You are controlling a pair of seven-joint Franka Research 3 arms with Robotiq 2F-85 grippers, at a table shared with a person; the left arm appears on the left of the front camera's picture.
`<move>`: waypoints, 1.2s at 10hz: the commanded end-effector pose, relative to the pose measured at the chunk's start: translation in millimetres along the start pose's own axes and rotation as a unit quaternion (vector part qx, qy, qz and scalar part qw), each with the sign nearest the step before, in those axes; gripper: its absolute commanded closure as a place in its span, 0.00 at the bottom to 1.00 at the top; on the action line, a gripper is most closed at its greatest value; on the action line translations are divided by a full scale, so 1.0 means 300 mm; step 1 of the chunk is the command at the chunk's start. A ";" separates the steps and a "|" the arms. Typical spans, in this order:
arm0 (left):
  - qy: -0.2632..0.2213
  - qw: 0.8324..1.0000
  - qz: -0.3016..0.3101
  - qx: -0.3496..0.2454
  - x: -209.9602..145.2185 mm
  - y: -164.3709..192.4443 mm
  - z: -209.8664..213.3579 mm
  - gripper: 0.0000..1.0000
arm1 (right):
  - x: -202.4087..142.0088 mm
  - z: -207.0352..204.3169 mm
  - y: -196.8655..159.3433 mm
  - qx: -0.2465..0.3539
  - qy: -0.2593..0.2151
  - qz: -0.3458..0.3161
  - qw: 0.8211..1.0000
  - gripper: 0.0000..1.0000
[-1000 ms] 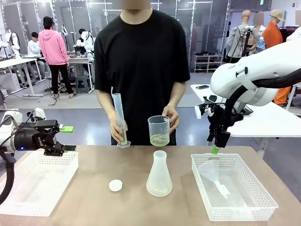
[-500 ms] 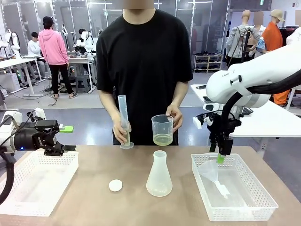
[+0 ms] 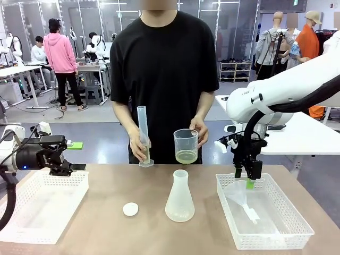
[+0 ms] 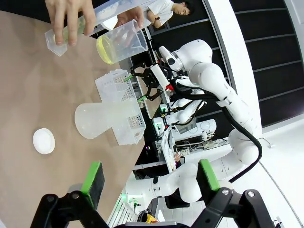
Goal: Prepare the solutions needed for the experiment.
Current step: Pick up the Plastic Funnel and insert it into the Big flask.
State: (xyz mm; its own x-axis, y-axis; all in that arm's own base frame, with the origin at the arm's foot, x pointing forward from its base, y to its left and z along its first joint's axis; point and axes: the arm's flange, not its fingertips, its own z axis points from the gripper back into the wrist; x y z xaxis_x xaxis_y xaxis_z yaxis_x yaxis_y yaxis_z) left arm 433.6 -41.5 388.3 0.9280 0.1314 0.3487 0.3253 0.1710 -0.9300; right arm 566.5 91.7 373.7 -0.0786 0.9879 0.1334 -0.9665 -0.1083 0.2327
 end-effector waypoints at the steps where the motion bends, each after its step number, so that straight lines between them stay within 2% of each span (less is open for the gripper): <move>1: -0.011 1.000 0.000 -0.015 0.004 -0.007 -0.006 0.00 | -0.012 -0.004 -0.041 0.008 -0.002 0.020 1.000 0.00; 7: -0.011 1.000 0.000 -0.015 0.004 -0.007 -0.006 0.00 | -0.012 -0.038 -0.112 0.074 -0.012 0.034 0.997 0.00; 8: -0.011 1.000 0.000 -0.015 0.004 -0.007 -0.006 0.00 | -0.011 -0.039 -0.117 0.076 -0.010 0.033 0.996 0.05; 12: -0.011 1.000 0.000 -0.015 0.004 -0.007 -0.006 0.00 | -0.014 -0.060 -0.139 0.106 -0.001 0.028 0.994 0.44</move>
State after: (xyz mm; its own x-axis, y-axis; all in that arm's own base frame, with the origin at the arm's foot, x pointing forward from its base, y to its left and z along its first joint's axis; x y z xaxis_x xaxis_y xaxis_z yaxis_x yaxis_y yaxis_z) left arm 433.6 -41.4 388.4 0.9280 0.1314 0.3487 0.3253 0.1707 -0.9301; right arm 594.8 94.8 345.4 -0.1197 0.9782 0.1696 -0.8990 -0.1793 0.3996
